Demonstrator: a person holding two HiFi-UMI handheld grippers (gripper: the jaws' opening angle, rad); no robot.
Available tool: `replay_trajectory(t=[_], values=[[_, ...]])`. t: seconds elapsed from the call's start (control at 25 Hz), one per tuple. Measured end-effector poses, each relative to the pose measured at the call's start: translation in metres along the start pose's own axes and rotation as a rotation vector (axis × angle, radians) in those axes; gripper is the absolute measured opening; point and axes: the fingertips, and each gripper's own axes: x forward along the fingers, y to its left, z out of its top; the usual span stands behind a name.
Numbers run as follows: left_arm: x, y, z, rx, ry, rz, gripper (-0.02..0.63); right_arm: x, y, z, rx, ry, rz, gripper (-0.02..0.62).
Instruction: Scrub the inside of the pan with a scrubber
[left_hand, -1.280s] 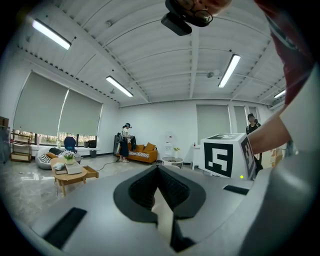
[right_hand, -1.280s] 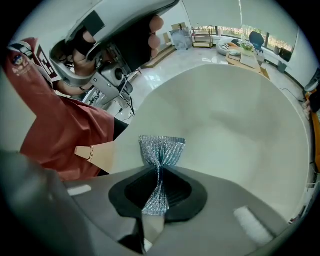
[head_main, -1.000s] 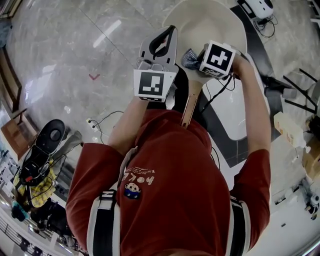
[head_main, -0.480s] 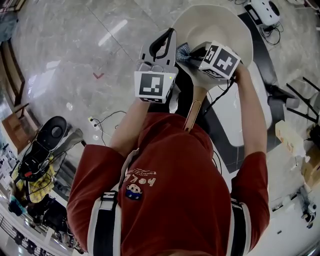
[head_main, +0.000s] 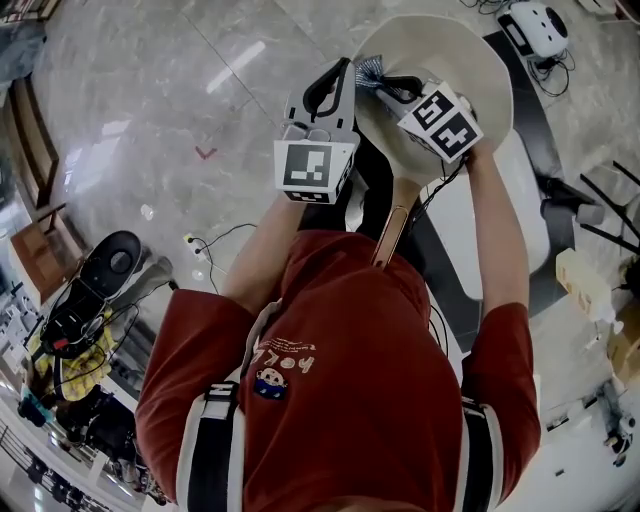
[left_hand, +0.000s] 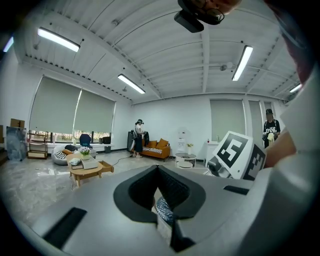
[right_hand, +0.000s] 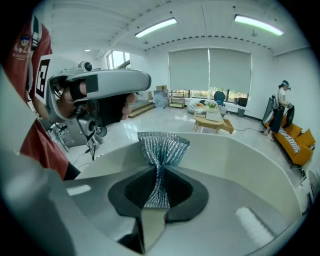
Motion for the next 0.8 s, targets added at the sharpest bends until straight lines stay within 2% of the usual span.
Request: replay_trajectory(t=[0.4, 0.8], values=[[0.003, 0.002, 0.000, -0.001, 0.000, 0.000, 0.006, 0.004, -0.049, 0.011, 0.073, -0.103, -0.260, 0.072], [0.005, -0.008, -0.005, 0.007, 0.006, -0.017, 0.005, -0.013, -0.099, 0.004, 0.151, -0.146, -0.513, 0.077]])
